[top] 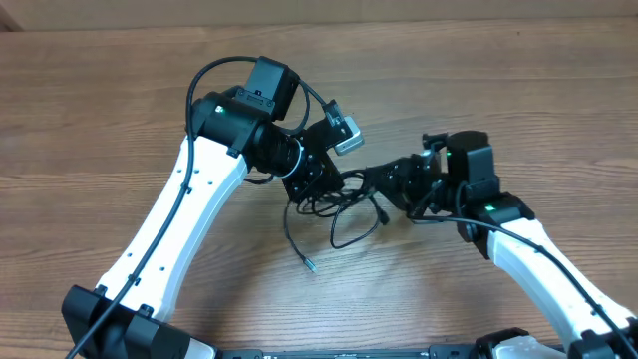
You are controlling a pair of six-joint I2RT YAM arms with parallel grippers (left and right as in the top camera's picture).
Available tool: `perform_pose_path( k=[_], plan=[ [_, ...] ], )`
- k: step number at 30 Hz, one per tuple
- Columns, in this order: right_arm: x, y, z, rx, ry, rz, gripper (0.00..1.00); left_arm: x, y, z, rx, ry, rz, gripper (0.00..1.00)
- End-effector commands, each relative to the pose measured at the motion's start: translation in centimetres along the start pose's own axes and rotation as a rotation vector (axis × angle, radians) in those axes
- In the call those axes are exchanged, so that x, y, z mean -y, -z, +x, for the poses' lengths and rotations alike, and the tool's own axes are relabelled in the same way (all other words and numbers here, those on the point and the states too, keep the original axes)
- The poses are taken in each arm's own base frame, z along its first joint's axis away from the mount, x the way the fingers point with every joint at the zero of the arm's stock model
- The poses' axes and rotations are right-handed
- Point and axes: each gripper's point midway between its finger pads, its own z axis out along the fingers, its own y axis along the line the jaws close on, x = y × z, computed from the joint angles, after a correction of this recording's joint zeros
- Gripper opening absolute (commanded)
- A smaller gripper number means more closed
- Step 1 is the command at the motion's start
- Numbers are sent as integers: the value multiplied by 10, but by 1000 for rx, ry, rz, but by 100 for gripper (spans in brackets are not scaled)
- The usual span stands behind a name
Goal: Untangle cables
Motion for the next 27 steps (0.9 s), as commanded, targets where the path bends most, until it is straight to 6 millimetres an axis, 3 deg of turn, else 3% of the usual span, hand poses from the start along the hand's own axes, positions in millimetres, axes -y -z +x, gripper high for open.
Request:
perform_pose_path(
  k=[1,4,7,12,17,21,22,25,27],
  plan=[
    [6,-1,-6,26,-35,32,4,-11,11,-3,8,13,-73,4],
    [25,3,-13,66,-64,107,4,-53,27,11,-18,209,-258,4],
    [46,12,-21,98,-79,182,4,-96,55,26,23,444,-429,4],
    [65,26,-31,116,-56,237,4,-146,102,47,189,787,-539,4],
    [72,33,-37,128,-55,250,4,-164,123,66,263,992,-560,5],
    [72,33,-37,128,-54,251,12,-158,113,65,252,991,-517,20],
    [72,33,-37,129,-54,251,15,-156,110,64,244,988,-511,29],
    [74,34,-39,141,-54,262,59,-152,99,64,219,980,-495,49],
    [74,34,-39,142,-54,263,77,-149,91,65,202,978,-484,55]
  ],
)
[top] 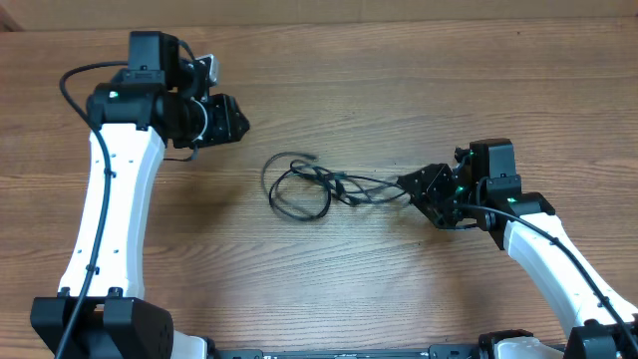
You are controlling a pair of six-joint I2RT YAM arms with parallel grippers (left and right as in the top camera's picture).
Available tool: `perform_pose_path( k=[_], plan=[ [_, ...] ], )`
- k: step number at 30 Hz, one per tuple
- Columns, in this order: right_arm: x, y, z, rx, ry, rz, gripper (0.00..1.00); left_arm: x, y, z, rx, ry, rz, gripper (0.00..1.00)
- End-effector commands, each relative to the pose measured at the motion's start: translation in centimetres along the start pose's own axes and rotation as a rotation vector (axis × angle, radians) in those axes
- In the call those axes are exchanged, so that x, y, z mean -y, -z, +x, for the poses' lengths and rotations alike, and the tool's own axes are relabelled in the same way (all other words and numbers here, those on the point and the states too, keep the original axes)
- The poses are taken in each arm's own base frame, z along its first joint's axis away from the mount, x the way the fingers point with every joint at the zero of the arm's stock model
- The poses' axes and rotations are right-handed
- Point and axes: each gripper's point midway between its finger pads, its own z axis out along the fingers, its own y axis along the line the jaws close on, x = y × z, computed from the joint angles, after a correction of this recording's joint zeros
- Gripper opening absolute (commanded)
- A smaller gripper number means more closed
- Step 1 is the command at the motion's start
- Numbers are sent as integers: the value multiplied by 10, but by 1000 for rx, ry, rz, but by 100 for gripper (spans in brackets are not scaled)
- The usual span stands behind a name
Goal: Untangle cables
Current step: 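Lower the loosened cable onto the table and hold both grippers above it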
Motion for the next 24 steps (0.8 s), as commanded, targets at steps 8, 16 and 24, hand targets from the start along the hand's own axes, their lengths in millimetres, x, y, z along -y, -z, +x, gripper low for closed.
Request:
perform_pose_path(
  k=[8,16,24],
  plan=[
    [6,1,-13,67,112,48,100,14,-27,36,-110,25,8,73],
    [15,1,-9,54,93,81,100,34,-50,59,-168,46,19,83],
    [16,2,-8,50,89,85,100,50,-78,79,-186,-17,31,88]
  ],
)
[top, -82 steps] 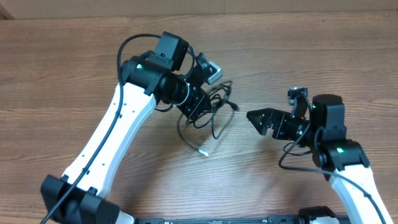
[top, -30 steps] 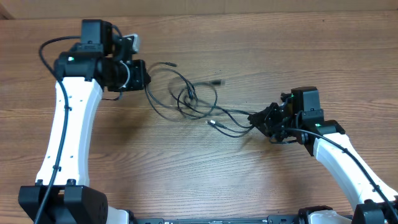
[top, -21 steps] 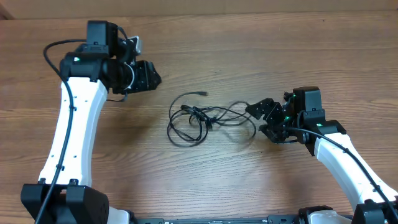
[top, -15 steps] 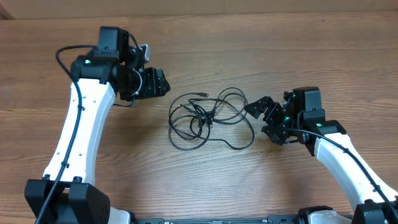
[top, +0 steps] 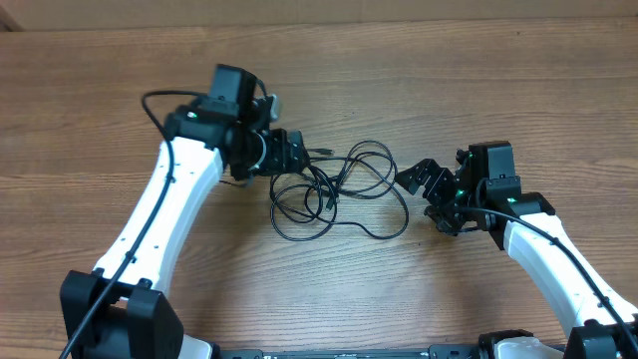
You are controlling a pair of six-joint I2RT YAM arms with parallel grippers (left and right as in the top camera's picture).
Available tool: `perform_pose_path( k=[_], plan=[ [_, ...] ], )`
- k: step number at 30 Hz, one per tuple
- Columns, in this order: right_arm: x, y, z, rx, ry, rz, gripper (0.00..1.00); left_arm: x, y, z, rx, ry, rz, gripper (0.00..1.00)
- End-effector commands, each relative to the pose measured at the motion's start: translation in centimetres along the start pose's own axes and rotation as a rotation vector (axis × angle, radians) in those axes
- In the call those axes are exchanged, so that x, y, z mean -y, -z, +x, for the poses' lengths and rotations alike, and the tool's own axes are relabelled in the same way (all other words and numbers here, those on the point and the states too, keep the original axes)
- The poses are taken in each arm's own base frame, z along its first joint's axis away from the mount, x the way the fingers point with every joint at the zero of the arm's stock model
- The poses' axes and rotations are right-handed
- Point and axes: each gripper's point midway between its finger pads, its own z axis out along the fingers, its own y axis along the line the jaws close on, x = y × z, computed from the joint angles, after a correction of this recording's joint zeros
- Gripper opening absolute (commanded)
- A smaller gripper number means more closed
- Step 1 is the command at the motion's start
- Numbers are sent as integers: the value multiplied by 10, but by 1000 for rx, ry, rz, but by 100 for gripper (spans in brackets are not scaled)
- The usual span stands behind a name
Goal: Untangle cables
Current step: 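Lower the loosened cable onto the table and hold both grippers above it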
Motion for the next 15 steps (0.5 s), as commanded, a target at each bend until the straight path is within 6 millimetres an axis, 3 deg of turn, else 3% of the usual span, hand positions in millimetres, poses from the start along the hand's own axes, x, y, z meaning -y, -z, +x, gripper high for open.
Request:
perform_pose_path(
  k=[1,15],
  plan=[
    [-1,1,-4,14,11,2,100,0,-10,9,-16,3,-21,88],
    [-1,1,-4,14,11,2,100,-6,-11,22,-62,15,-54,89]
  ],
)
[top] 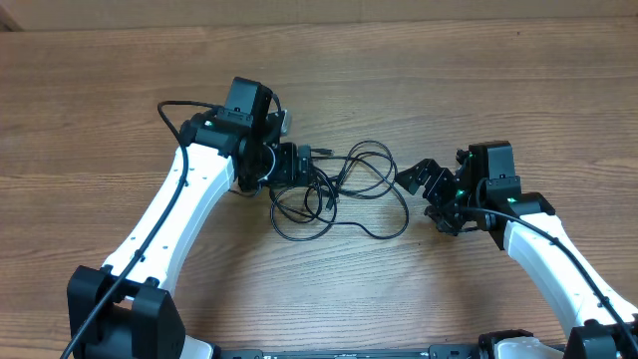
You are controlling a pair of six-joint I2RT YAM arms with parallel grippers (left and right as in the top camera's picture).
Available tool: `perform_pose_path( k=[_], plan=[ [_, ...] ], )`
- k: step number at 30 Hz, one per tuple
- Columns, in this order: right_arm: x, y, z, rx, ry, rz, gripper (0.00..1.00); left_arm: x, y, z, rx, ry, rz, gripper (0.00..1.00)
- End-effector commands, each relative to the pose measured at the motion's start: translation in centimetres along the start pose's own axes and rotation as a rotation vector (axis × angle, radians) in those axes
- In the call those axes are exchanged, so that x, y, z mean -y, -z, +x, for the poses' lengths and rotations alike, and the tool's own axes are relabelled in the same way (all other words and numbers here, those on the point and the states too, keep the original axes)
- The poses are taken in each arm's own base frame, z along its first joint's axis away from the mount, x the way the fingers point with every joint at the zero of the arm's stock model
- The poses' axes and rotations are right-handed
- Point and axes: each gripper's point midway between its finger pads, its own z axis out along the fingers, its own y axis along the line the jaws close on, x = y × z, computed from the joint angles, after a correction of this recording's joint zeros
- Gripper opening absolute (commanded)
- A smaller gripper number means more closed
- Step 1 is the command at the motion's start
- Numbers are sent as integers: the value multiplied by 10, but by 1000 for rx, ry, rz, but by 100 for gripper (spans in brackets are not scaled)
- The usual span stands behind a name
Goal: Untangle cables
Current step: 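Lower the loosened cable onto the table and hold both grippers above it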
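Observation:
A thin black cable [344, 189] lies in several overlapping loops at mid-table, one plug end [321, 152] pointing left at the back. My left gripper [299, 166] sits low at the left edge of the loops, just beside that plug. Its fingers look spread, with strands under them. To the right of the loops my right gripper [427, 195] stands open. Its fingers [417, 175] are spread wide, and the rightmost loop [404, 214] passes just in front of them without being held.
The wooden table [120, 70] stretches bare around the cable. Both white arms reach in from the near edge, left arm [174, 214] and right arm [543, 254]. A black supply cable arcs over the left wrist.
My left gripper has shifted slightly right and nearer, onto the left edge of the loops. The cable's shape and the open right gripper look unchanged.
First, both grippers were close together at a tight tangle. Then the left arm stood far back left, away from it, while the right held strands stretched rightward. Later the right was open, the cable lay in wider loops, and the left had come to its left end.

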Motion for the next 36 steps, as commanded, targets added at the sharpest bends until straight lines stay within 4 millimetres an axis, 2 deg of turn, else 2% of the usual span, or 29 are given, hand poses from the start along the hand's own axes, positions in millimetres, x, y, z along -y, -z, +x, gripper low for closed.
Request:
perform_pose_path(
  k=[1,7,17,36],
  plan=[
    [-1,1,-4,14,10,2,100,-2,0,4,-13,9,-16,90],
    [-1,1,-4,14,10,2,100,-3,0,6,-21,12,-21,100],
    [-1,1,-4,14,10,2,100,-3,0,5,-17,10,-19,100],
    [-1,1,-4,14,10,2,100,1,0,-5,22,-3,-5,90]
  ],
)
